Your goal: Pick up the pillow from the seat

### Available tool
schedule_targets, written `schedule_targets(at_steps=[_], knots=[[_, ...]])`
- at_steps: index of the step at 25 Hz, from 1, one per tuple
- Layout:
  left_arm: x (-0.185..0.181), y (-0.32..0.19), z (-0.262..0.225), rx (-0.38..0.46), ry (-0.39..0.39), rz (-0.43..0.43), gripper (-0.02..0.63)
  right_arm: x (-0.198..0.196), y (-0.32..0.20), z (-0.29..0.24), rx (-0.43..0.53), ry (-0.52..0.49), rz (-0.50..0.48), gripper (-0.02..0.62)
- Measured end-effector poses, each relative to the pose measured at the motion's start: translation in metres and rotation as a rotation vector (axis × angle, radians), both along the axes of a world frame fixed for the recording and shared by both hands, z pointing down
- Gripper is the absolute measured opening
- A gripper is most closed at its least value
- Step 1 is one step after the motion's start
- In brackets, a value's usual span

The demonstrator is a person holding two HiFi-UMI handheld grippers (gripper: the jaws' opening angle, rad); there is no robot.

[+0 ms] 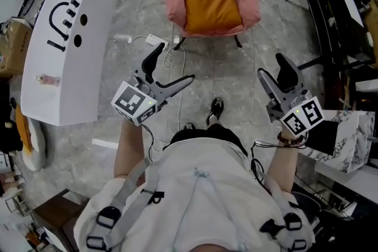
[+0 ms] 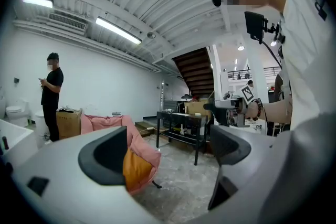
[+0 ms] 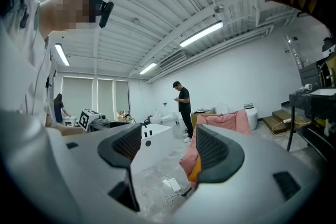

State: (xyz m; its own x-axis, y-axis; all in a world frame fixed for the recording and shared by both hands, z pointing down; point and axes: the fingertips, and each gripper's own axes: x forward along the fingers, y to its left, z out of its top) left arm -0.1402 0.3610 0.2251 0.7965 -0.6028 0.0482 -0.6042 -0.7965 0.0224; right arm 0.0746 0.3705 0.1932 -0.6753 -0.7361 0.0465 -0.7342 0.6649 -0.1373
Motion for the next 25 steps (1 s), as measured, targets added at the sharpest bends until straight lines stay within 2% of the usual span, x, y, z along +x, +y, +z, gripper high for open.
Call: schedule_targets(at_steps=[3,7,16,19,25], knots=[[0.01,-0.016,0.003,-0.006,-0.001,-0.01,0.48,0.001,-0.028,-0.002,0.001,-0.01,-0.041,0.314],[0.02,-0.049,0.001,-0.017,0.003,-0.044,0.48,0.006,-0.07,-0.002,0.004,0.026,-0.084,0.314],[0.067,-0.114,0.001,-0.026,0.038,-0.109,0.48,0.053,-0.151,-0.007,0.012,-0.001,-0.141,0.314],[0.082,-0.129,-0.001,-0.022,0.041,-0.131,0.48,0.066,-0.173,-0.006,0.015,0.025,-0.17,0.314],[0.091,-0.158,0.002,-0.046,0.027,-0.164,0.48,0.078,-0.209,0.01,-0.028,0.035,-0.211,0.314]])
